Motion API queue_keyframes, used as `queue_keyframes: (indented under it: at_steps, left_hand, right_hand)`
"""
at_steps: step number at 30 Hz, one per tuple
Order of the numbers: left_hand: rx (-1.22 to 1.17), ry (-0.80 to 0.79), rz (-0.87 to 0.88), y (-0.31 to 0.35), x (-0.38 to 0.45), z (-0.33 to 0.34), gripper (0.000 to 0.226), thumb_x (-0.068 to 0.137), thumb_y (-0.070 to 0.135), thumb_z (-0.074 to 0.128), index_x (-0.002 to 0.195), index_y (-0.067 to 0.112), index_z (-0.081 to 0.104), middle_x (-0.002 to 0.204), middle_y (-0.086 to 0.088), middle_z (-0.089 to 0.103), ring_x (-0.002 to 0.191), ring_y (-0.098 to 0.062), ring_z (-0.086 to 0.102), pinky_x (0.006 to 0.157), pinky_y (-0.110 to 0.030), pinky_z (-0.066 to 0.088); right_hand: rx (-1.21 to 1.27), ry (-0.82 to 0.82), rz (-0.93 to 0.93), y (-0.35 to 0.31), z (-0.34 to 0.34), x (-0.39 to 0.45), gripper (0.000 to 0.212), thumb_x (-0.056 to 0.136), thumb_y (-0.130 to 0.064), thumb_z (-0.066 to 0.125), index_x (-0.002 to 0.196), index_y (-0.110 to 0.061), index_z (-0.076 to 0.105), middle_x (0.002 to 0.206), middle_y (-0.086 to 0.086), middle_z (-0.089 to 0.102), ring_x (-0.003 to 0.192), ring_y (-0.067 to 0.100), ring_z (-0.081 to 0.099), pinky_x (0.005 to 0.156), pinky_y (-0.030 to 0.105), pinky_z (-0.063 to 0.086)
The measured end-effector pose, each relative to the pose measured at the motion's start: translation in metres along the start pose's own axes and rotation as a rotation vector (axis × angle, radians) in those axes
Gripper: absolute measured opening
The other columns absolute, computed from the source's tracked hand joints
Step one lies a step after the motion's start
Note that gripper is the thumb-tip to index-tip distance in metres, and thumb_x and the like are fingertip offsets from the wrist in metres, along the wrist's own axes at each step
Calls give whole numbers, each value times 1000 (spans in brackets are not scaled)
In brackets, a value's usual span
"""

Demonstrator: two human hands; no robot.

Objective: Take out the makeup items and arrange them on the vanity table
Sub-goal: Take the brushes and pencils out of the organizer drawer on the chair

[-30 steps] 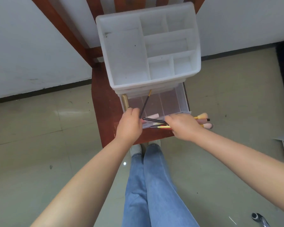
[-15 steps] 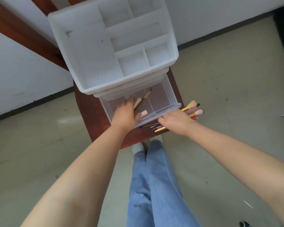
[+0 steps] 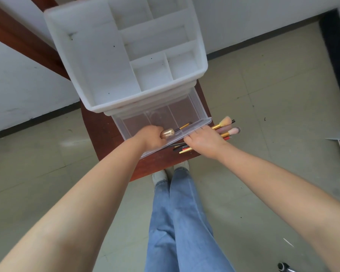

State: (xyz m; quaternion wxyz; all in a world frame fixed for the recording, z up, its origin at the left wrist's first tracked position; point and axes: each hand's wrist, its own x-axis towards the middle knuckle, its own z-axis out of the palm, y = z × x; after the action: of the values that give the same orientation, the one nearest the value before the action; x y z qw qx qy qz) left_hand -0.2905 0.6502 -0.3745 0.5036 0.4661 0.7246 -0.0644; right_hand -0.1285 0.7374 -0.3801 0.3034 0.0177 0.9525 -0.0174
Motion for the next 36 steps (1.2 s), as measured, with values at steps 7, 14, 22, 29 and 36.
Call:
queue_keyframes:
  at_steps: [7,14,22,29,36]
  left_hand:
    - [-81,-155,-86,0,6,-14,12,76,8,58,87,7,52,70,-4,52,68,-21,51,55,-25,38]
    - [-49,-120,-25,-4,8,-6,16,78,13,56,91,3,60,83,-13,61,70,-24,51,49,-25,35]
    - [-141,388,61,-9,-42,-27,11,83,15,53,85,15,42,72,1,46,66,-21,44,57,-27,31]
    - [-133,503,-149,-38,-107,-18,20,80,5,50,79,13,32,69,-3,43,63,-26,40,55,-30,28]
    - [-184,466,-324,-50,-141,4,11,87,12,45,83,14,36,88,-17,58,77,-37,53,58,-32,32]
  right_hand:
    - [-11,5,-15,3,-4,0,25,82,-1,53,106,-5,49,105,13,63,95,31,60,75,37,43]
    - [-9,-33,3,5,-13,-3,27,80,2,50,106,-4,50,103,14,63,95,33,59,77,38,43]
    - [29,-84,35,-2,-23,5,34,79,1,52,112,-5,49,105,13,62,98,33,58,79,37,42]
    - [177,-106,144,-14,-38,3,28,82,-3,48,109,-8,48,109,12,59,99,30,55,80,34,39]
    - [278,-9,178,-27,-69,32,32,81,-2,50,113,-4,47,108,16,60,97,34,57,75,37,44]
